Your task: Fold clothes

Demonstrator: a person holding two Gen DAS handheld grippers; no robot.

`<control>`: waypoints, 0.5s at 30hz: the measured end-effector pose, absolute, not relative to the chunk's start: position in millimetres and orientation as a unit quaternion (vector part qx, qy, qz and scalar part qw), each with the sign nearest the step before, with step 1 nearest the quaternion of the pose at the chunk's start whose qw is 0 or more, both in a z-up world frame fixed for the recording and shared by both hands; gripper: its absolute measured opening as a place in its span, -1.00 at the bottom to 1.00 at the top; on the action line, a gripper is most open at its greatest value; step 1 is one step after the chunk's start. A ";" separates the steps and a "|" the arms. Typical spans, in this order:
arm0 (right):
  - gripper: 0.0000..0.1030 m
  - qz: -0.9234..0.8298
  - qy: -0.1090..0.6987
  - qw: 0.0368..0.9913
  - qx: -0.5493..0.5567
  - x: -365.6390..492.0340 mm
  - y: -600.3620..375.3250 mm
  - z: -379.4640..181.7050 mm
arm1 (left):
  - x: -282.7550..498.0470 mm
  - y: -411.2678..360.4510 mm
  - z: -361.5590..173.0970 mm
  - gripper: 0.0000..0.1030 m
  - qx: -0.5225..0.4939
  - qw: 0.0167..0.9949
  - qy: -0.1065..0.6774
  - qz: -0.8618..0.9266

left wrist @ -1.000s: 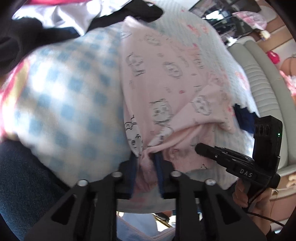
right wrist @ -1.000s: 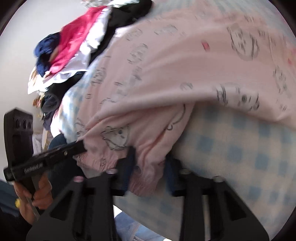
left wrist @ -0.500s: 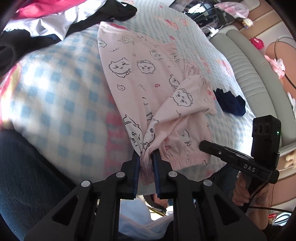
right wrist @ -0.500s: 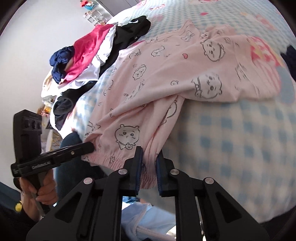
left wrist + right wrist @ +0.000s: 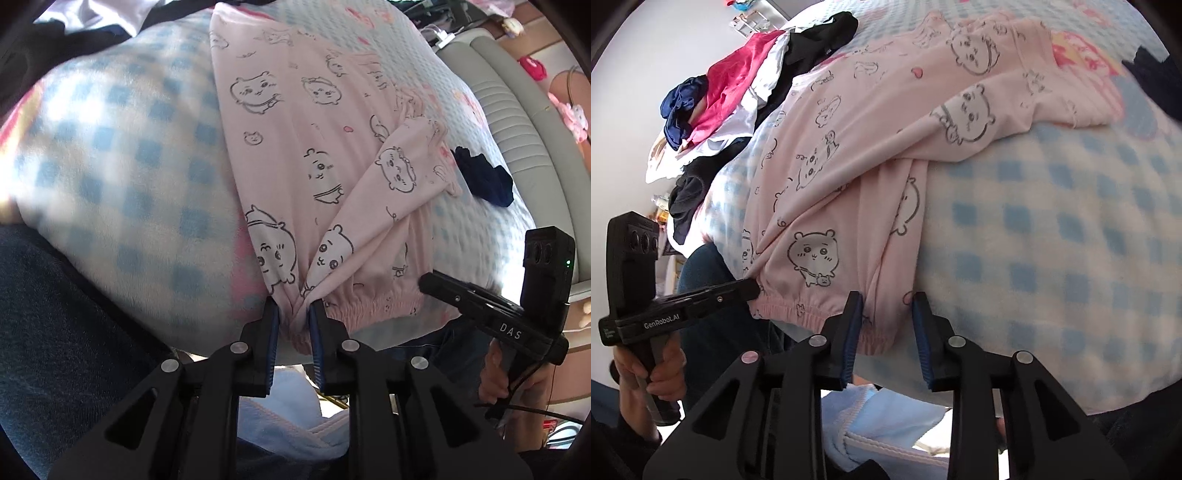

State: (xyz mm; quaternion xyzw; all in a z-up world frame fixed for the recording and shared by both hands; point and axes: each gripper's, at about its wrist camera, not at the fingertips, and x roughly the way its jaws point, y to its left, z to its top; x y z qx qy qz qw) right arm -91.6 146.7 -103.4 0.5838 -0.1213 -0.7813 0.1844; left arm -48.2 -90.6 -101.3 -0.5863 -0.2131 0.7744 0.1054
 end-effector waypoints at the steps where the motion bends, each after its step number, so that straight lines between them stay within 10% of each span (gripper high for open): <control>1: -0.40 -0.785 -0.116 0.180 0.581 -91.1 148.3 -100.1 | -47.5 -89.1 -96.1 -0.59 -0.580 0.110 -0.208 0.780; 5: -0.40 -0.802 -0.107 0.172 0.563 -91.7 154.2 -83.8 | -45.8 -83.2 -75.9 -0.16 -0.555 0.129 -0.193 0.799; 15: -0.40 -0.790 -0.109 0.174 0.577 -95.8 144.9 -113.5 | -57.3 -74.6 -98.2 -0.13 -0.595 0.079 -0.120 0.791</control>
